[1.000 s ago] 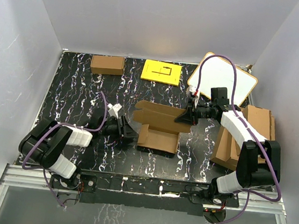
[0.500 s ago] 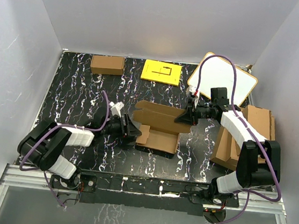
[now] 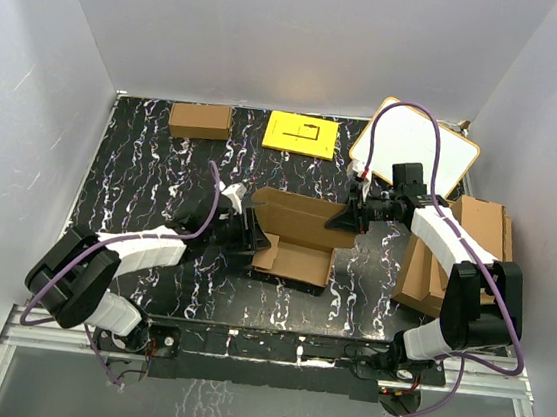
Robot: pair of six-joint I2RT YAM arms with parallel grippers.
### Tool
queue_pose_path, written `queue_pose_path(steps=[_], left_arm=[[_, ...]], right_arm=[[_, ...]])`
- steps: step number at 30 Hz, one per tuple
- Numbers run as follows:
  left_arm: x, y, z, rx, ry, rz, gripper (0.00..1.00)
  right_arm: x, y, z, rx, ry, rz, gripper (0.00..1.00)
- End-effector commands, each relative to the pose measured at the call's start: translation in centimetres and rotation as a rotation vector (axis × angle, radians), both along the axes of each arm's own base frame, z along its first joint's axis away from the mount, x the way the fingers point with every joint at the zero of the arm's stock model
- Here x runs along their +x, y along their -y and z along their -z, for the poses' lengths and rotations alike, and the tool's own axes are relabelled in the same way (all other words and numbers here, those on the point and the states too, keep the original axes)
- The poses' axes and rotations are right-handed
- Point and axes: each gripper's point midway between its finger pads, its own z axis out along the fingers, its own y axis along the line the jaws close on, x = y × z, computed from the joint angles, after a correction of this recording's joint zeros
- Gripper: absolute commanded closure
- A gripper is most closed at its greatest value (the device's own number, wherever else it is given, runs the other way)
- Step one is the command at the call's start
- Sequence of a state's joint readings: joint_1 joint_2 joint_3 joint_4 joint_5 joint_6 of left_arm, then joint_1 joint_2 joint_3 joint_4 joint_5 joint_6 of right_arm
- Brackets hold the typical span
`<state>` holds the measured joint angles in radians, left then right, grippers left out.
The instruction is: Fold the paper box
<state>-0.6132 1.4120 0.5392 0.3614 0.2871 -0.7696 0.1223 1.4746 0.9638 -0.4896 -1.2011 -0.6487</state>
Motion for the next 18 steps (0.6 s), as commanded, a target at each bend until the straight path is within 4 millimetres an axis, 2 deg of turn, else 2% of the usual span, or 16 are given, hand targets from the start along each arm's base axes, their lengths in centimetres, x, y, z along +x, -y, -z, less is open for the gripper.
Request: queue_pose_path(steps=[1,6,18], left_arm=[[0.5,-1.4,-0.1,0.173,0.026,-0.063,0.5],[0.4,-1.4,0.3,0.274,0.017,-0.072,0.51],[0.1,-1.9,1.4,0.41,0.046,-0.106,0.62]], right_arm=[[0.1,-0.4,-1.2,0.042,0.058,-0.034,0.92],[0.1,-0.4,-1.3,0.042,0.059,-0.033,0.92],[0.1,-0.4,-1.2,0.042,0.06,-0.033,0.92]])
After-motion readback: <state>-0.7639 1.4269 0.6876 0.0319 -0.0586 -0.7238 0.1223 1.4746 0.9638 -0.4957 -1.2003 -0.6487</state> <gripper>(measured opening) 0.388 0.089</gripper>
